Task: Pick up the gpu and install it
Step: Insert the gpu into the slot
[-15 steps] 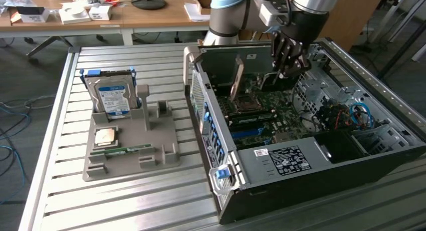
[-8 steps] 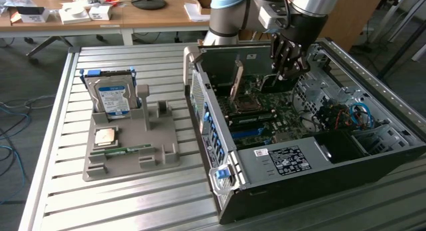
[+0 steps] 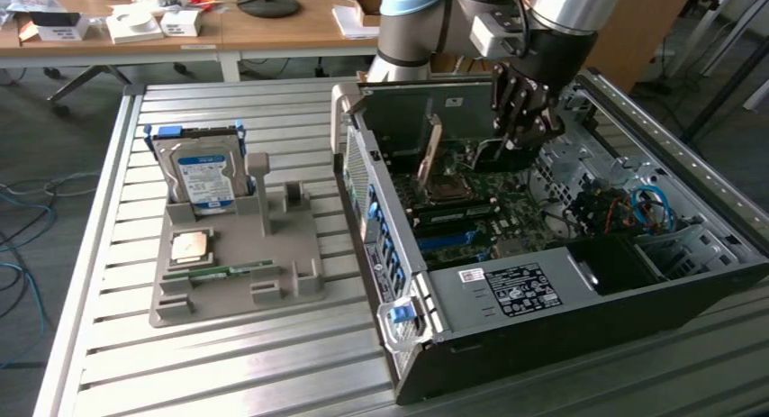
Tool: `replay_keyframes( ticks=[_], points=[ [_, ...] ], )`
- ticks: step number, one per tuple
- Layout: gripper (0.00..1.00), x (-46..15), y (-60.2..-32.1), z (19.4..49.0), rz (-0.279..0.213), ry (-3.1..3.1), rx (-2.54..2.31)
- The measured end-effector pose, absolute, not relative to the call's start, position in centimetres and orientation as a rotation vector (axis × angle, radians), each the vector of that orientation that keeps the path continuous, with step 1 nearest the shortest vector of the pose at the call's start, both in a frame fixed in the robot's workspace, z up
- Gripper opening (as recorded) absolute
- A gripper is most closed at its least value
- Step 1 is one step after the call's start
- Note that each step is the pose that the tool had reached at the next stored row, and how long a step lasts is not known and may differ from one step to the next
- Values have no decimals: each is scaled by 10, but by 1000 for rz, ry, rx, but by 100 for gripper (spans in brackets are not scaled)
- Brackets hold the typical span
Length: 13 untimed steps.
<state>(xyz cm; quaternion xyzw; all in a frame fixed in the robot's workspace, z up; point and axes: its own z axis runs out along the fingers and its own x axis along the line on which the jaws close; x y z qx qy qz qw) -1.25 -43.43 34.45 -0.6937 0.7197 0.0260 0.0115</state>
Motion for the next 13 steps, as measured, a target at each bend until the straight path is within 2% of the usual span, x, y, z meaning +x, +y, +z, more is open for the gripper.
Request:
replay_keyframes(
  ticks=[13],
  points=[
    [26,-12,-453,344,81,2245,-2163]
  ],
)
